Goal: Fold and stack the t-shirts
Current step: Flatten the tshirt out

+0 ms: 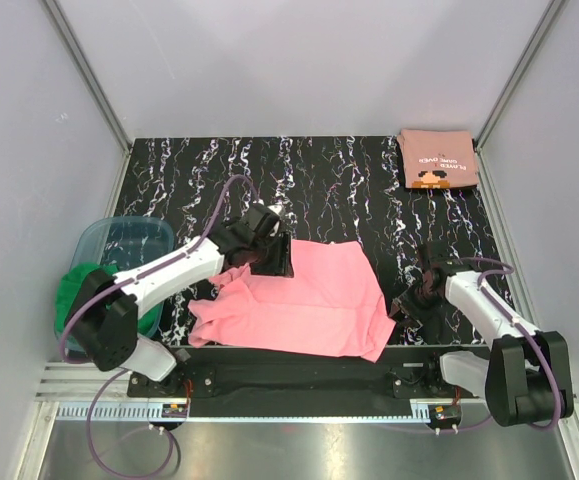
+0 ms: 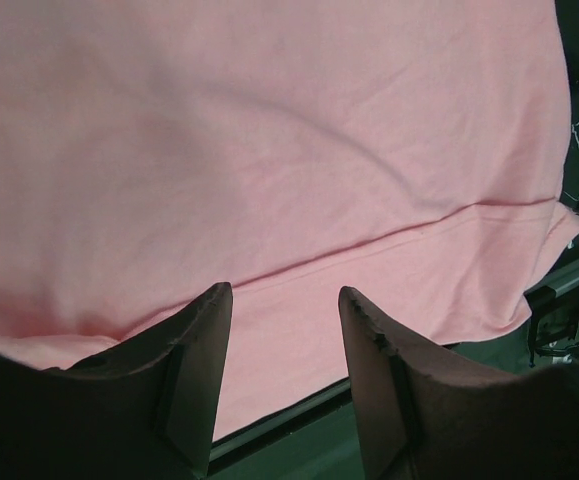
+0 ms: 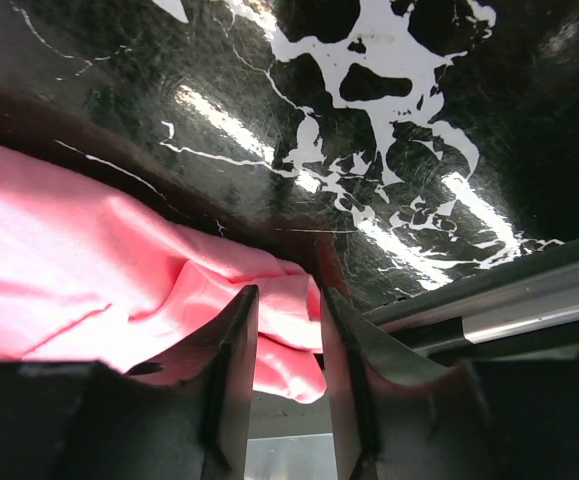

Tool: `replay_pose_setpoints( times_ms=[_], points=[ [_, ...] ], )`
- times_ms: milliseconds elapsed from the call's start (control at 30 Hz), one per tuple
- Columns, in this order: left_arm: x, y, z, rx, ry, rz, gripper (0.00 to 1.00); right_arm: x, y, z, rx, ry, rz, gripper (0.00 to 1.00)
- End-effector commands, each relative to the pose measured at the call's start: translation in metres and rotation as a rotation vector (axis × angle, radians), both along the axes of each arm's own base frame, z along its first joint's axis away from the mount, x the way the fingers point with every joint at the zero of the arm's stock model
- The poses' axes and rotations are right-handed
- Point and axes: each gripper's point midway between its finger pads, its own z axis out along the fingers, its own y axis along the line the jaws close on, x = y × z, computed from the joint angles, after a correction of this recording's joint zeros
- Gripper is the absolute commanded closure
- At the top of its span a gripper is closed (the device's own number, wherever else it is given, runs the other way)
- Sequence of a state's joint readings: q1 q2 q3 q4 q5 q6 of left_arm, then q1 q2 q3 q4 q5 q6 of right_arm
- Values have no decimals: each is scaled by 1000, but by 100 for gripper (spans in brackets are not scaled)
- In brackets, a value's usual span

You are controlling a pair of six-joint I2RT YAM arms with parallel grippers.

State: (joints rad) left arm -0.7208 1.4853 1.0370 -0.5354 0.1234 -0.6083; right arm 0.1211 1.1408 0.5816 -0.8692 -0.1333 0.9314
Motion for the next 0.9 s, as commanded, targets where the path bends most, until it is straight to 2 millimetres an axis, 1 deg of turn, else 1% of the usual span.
replay_pose_setpoints(
  times_ms=[0,33,133,200,300,400,433,500,533,567,667,700,767,800,833,867],
  points=[
    [0,9,24,-16,-77,6,48,3,4,-1,28,0,-26,62],
    [-1,12,28,-19,-86,8,48,3,4,-1,29,-4,-29,63],
    [-4,23,32,-10,-100,30,47,5,3,2,29,-20,-39,63],
    [-5,30,31,-11,-97,53,47,3,3,2,27,-17,-39,64],
    [-8,40,32,-15,-100,80,47,2,2,-2,17,-12,-39,67],
    [-10,49,34,-4,-109,100,47,4,-1,-8,0,-10,-41,71],
    [-11,51,35,-1,-113,103,46,2,-3,-10,-7,-2,-45,74],
    [-11,56,40,1,-125,114,46,4,-2,-8,-1,-13,-43,81],
    [-12,58,41,1,-127,119,46,6,-2,-6,-4,-26,-44,84],
    [-12,60,44,5,-136,129,46,8,-4,-2,-11,-41,-45,91],
    [-15,71,50,23,-150,157,46,9,-9,8,-38,-71,-53,100],
    [-20,77,47,41,-135,171,46,7,-11,11,-47,-63,-49,100],
    [-24,89,49,61,-142,217,43,15,-16,23,-76,-101,-35,100],
    [-30,96,44,88,-124,232,40,16,-18,27,-91,-106,-21,100],
    [-34,103,40,105,-114,248,39,25,-25,37,-126,-138,-20,100],
    [-37,112,41,114,-118,286,39,29,-31,41,-161,-153,1,100]
  ],
)
